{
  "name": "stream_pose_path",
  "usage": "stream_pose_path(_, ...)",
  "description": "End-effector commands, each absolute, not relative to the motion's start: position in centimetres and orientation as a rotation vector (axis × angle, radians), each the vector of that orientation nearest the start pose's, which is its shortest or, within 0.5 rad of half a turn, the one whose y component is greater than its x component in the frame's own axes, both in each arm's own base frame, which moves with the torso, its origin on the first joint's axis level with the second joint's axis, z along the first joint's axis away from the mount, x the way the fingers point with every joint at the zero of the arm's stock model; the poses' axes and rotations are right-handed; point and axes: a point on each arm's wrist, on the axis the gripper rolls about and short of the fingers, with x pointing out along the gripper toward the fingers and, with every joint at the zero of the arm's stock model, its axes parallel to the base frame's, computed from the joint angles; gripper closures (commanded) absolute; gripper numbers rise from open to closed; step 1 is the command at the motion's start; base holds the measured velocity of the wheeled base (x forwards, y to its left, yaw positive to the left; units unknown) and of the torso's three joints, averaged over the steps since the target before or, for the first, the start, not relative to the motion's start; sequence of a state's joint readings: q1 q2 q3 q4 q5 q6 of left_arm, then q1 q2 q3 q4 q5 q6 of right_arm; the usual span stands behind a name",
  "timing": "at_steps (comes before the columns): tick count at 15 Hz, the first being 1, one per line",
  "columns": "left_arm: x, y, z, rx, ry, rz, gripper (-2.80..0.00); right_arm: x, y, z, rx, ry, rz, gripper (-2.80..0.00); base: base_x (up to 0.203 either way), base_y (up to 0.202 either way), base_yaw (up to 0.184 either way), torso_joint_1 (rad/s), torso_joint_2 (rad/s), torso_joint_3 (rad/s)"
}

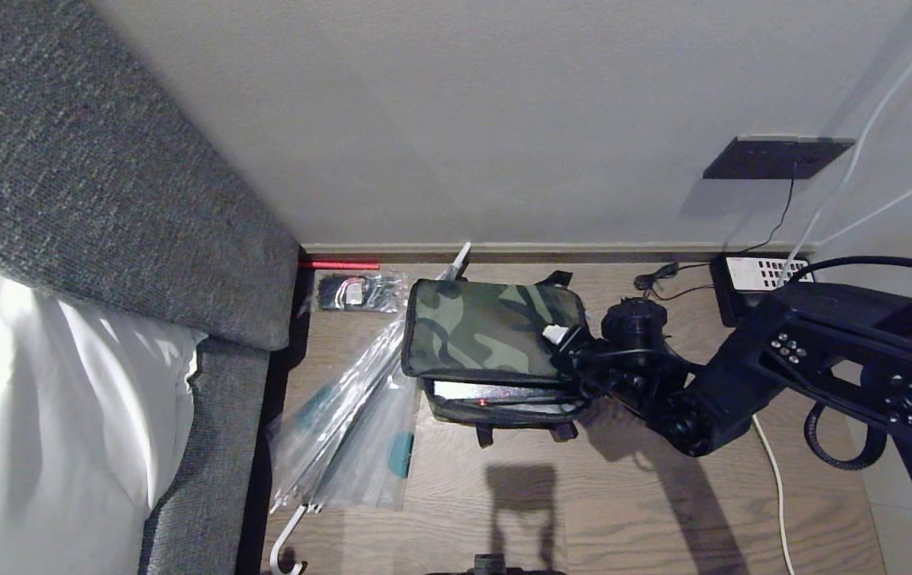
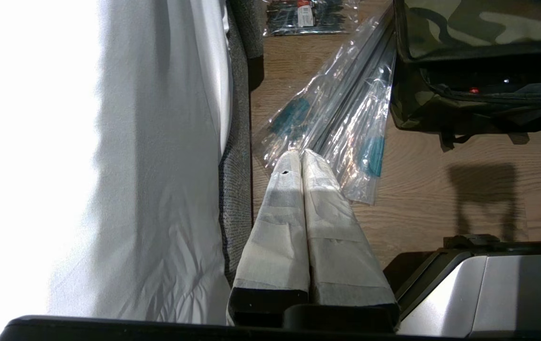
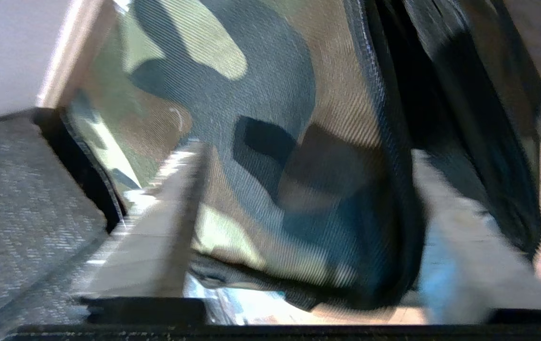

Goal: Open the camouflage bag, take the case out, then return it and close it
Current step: Open the top of the storage box

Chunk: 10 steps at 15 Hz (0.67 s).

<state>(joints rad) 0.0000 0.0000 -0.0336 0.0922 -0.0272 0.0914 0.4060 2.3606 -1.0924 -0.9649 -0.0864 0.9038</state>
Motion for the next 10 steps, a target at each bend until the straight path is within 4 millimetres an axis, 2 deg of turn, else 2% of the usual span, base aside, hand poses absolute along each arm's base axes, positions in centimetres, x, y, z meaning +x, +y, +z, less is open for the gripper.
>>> stream_pose_path(1, -2.6, -0.1, 7.5, 0.091, 0.058, -0.03, 0.0, 40.1, 17.0, 4.4, 0.825, 0.395, 0.171, 0.0, 0.0, 0.0, 0.0, 0.0, 0.0, 0.0)
stream_pose_path(5, -2.6, -0.1, 7.5, 0.091, 0.057, -0.03, 0.0, 39.8, 16.8, 4.9, 0.822, 0.395, 0.171, 0.0, 0.0, 0.0, 0.0, 0.0, 0.0, 0.0)
stream_pose_path(10, -2.6, -0.1, 7.5, 0.091, 0.057, -0.03, 0.0, 39.4, 16.3, 6.5, 0.798, 0.366, 0.185, 0.0, 0.0, 0.0, 0.0, 0.0, 0.0, 0.0)
